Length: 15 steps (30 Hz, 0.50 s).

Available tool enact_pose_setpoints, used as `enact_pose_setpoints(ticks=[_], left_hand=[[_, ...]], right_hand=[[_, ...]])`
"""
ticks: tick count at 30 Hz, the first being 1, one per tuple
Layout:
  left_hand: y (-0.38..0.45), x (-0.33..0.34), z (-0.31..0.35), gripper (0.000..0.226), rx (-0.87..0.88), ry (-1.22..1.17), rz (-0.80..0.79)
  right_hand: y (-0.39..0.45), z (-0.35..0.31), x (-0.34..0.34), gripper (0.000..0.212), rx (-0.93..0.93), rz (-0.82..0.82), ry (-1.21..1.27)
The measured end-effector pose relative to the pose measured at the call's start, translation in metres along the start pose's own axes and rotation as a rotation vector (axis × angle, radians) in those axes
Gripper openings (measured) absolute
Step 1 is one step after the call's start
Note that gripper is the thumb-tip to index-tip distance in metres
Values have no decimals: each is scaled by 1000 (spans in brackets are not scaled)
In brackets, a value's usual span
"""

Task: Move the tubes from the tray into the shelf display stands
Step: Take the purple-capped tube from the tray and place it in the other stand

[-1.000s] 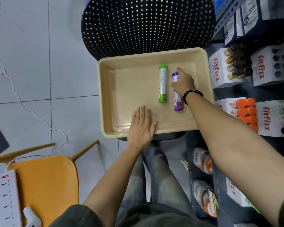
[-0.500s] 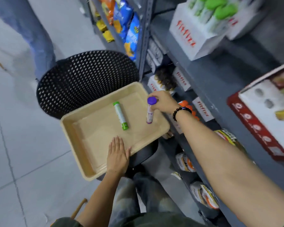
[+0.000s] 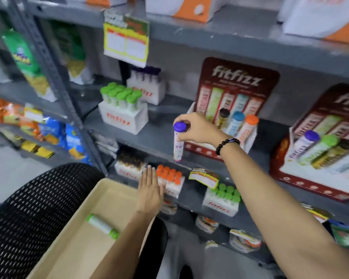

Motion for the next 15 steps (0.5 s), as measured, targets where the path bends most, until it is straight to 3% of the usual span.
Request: enact_pose_setpoints(ticks=[6,9,15], left_hand=[[71,-11,49,63,107,53,68],[96,-5,60,72,95,117,24],[109,13,64,64,135,136,-121]], right_hand=[[-20,2,-77,27,45,118,-36],[-23,4,-94,26,41,103,-48],[-23,5,-108,31,28,70,-16]])
Point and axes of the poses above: each hand's wrist, its own y-axis towards the middle knuckle, its own x-axis out of the palm, z = x × y, the point moved 5 cm from there along y, towards the middle knuckle, and after that the axes turned 11 degrees about y, right-handed, at the moved point
